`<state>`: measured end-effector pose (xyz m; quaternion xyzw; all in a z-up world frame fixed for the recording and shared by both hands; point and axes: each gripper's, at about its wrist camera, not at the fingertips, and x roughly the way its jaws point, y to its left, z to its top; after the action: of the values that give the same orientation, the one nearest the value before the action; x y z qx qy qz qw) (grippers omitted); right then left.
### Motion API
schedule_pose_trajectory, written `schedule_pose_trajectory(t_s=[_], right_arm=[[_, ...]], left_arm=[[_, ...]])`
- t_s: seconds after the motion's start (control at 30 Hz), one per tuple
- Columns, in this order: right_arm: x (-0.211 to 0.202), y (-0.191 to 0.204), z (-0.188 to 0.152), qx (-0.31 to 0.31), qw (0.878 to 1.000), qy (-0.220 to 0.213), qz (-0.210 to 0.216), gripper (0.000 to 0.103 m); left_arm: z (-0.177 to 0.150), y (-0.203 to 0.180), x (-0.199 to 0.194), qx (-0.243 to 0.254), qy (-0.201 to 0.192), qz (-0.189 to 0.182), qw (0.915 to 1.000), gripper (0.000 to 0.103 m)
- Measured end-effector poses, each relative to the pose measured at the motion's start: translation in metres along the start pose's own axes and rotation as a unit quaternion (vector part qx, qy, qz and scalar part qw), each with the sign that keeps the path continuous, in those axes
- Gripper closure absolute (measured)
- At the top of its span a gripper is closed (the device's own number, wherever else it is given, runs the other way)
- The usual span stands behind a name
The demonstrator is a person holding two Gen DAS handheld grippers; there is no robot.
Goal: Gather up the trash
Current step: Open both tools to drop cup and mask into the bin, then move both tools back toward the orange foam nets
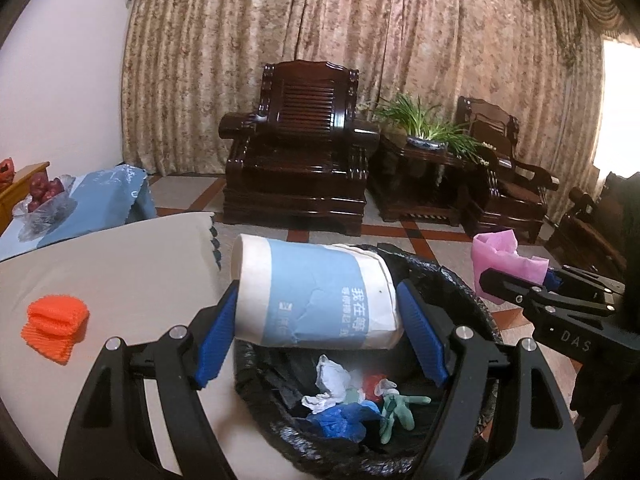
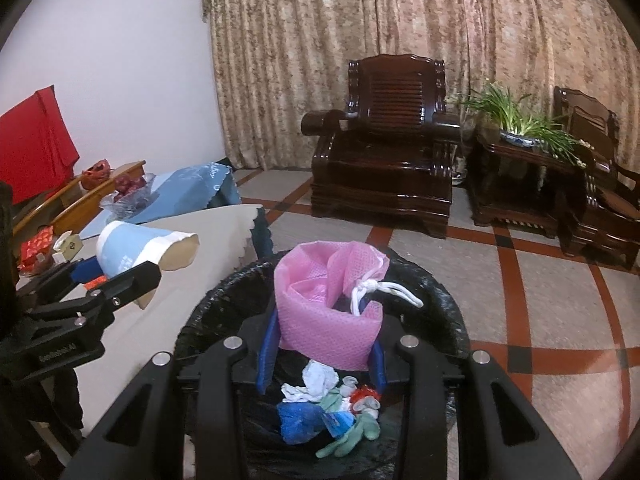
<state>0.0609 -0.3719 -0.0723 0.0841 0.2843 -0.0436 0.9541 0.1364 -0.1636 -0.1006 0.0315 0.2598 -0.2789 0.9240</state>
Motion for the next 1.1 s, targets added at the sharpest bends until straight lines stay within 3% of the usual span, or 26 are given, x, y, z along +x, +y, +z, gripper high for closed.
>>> schedule_pose_trajectory(t_s=[0.67, 0.8, 0.87, 0.9, 0.93, 0.97, 1.03, 1.1], right_arm=[[0.038, -0.031, -0.025, 0.008, 0.999, 0.045, -0.007, 0.064], [0.056, -0.034, -0.032, 0.002, 0.998, 0.063, -0.006, 0.053], [0.062, -0.034, -0.037, -0.002, 0.997, 0.073, -0.013, 0.039], [0.065, -0.035, -0.040, -0.003, 0.997, 0.076, -0.018, 0.025], [0.066, -0.036, -0.042, -0.002, 0.997, 0.078, -0.022, 0.020], [0.066, -0.036, -0.044, -0.002, 0.997, 0.078, -0.022, 0.019], [0.064, -0.036, -0.046, -0.002, 0.997, 0.077, -0.022, 0.008], [0.059, -0.035, -0.046, -0.001, 0.997, 0.072, -0.022, 0.007]], left_arm=[[-0.016, -0.019, 0.053, 0.000, 0.047, -0.020, 0.9987, 0.027], [-0.018, -0.017, 0.060, -0.003, 0.057, -0.027, 0.9980, 0.024], [-0.019, -0.015, 0.063, -0.006, 0.062, -0.030, 0.9976, 0.019], [-0.019, -0.013, 0.063, -0.011, 0.063, -0.032, 0.9974, 0.016], [-0.020, -0.010, 0.064, -0.018, 0.066, -0.036, 0.9970, 0.015], [-0.021, -0.007, 0.064, -0.024, 0.068, -0.036, 0.9968, 0.015], [-0.022, 0.000, 0.062, -0.028, 0.067, -0.031, 0.9969, 0.014], [-0.020, 0.008, 0.056, -0.031, 0.060, -0.024, 0.9974, 0.014]])
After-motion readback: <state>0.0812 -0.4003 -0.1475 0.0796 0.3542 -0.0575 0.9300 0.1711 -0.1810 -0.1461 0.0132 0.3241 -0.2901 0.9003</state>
